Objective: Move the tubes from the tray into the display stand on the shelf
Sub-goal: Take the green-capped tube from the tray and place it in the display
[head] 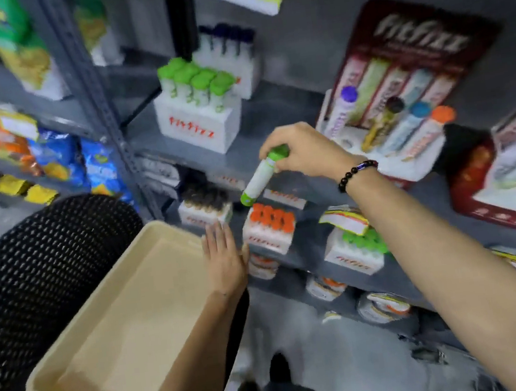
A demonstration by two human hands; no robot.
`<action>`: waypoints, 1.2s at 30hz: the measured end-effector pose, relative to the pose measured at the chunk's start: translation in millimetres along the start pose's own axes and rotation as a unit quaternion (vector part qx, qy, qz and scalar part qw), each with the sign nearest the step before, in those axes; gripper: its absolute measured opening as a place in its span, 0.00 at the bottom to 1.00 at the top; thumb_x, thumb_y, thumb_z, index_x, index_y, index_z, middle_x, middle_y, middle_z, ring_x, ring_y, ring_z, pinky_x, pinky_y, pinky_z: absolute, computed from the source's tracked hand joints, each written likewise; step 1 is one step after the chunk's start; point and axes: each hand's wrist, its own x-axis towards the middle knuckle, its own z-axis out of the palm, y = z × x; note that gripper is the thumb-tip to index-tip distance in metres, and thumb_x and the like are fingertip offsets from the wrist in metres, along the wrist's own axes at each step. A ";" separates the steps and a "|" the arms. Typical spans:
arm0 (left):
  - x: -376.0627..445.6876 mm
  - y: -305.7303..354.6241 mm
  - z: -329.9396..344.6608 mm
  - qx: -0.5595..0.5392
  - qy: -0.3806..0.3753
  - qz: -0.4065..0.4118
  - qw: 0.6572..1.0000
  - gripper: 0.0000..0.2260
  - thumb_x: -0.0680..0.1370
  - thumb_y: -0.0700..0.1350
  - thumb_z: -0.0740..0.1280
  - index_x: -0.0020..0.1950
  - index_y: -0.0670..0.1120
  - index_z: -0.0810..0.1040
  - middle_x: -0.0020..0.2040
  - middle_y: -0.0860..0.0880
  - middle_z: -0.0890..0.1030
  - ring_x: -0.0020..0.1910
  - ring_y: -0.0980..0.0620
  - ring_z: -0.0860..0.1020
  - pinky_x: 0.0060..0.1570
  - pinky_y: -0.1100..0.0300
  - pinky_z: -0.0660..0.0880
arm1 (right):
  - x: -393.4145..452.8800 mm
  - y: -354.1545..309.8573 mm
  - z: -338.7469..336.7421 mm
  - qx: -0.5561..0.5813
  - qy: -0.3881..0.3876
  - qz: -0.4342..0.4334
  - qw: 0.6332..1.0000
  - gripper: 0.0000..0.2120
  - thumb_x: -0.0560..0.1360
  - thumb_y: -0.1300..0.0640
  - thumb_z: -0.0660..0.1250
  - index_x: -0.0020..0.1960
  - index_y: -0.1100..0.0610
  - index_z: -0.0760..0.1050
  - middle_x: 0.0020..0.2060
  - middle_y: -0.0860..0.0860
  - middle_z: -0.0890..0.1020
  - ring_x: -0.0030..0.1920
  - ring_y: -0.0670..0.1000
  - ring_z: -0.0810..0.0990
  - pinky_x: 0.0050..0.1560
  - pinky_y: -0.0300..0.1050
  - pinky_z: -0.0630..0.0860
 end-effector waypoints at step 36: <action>128.5 122.4 26.8 0.094 -0.142 0.136 0.976 0.31 0.79 0.61 0.42 0.75 0.42 0.41 0.77 0.40 0.42 0.75 0.42 0.40 0.72 0.50 0.39 | -13.1 104.9 -130.0 -0.099 0.122 0.254 0.954 0.14 0.67 0.53 0.74 0.48 0.61 0.81 0.47 0.57 0.83 0.43 0.54 0.78 0.43 0.44 0.76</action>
